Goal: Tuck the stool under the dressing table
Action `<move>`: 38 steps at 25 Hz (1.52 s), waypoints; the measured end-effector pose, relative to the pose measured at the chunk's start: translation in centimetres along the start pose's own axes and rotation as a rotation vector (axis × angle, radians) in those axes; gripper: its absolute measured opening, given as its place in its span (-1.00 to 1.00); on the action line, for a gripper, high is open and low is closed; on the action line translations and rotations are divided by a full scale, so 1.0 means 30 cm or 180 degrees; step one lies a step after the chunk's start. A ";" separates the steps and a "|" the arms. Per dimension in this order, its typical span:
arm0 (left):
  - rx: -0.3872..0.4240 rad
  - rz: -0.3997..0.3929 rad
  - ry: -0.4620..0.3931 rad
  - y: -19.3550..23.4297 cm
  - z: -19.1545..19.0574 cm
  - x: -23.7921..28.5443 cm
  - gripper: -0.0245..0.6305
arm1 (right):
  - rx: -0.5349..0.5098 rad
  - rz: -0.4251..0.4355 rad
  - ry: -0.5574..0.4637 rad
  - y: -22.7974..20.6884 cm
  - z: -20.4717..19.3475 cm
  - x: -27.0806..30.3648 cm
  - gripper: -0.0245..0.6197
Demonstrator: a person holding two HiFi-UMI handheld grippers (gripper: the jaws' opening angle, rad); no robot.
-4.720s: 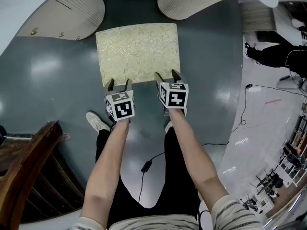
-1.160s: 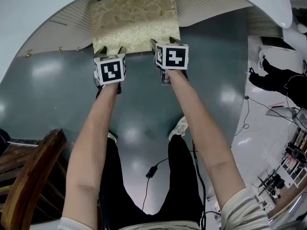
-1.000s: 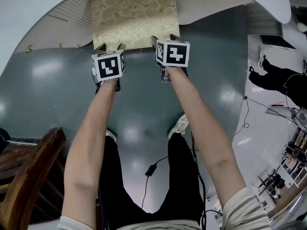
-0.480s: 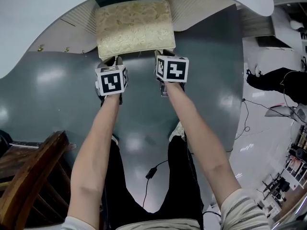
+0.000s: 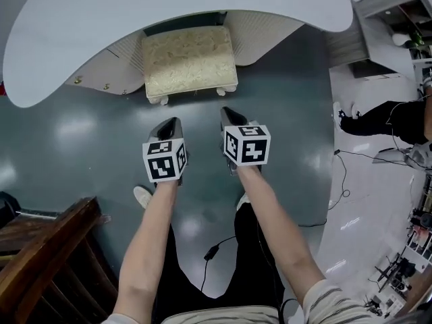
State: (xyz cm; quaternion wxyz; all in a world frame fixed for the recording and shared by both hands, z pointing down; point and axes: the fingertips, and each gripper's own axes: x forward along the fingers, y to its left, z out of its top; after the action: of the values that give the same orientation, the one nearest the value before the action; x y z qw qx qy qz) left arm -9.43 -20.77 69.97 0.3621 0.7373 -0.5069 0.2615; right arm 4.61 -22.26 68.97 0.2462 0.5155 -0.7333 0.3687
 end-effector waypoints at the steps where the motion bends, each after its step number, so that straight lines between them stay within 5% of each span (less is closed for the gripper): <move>1: 0.0005 -0.0019 -0.0044 -0.015 -0.001 -0.039 -0.91 | 0.0062 0.0010 -0.0031 0.018 -0.011 -0.038 -0.89; 8: 0.0087 -0.0117 -0.0383 -0.118 0.045 -0.294 -0.91 | 0.0203 0.0163 -0.0327 0.166 -0.009 -0.264 -0.88; 19: 0.0178 -0.0133 -0.1099 -0.266 0.274 -0.776 -0.91 | 0.0047 0.0414 -0.0956 0.342 0.197 -0.713 -0.88; 26: 0.0287 -0.0292 -0.1274 -0.392 0.381 -1.007 -0.91 | 0.0034 0.0591 -0.1172 0.452 0.280 -0.944 -0.88; 38: 0.0653 -0.0500 -0.1719 -0.595 0.603 -1.365 -0.91 | -0.0421 0.0679 -0.1679 0.649 0.557 -1.321 -0.88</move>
State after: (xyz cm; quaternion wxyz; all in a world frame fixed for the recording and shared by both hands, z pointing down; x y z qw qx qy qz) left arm -6.66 -8.37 23.47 0.1568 0.8499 -0.4972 0.0770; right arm 0.44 -8.94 23.85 0.0399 0.4964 -0.8445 0.1971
